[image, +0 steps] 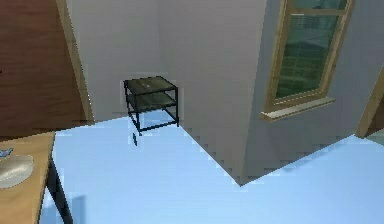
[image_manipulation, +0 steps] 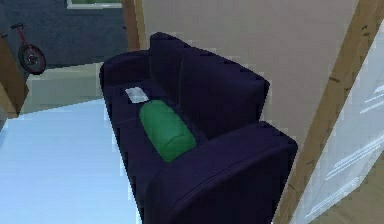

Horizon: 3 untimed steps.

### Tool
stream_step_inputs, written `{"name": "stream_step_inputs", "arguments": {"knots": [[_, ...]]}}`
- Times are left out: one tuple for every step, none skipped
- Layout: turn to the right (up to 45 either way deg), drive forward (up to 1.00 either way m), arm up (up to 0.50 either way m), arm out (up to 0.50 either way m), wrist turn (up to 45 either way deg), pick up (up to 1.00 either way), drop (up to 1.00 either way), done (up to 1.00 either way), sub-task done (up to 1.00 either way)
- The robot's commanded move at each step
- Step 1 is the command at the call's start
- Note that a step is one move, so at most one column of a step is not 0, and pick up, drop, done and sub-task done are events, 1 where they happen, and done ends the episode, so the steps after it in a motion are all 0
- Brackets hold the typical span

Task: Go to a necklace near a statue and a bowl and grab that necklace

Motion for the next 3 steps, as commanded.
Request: {"name": "stream_step_inputs", "arguments": {"knots": [[-45.0, 0.00, 0.00, 0.00, 0.0, 0.00, 0.00, 0.00, 0.00], [-45.0, 0.00, 0.00, 0.00, 0.0, 0.00, 0.00, 0.00, 0.00], [45.0, 0.00, 0.00, 0.00, 0.0, 0.00, 0.00, 0.00, 0.00]]}}
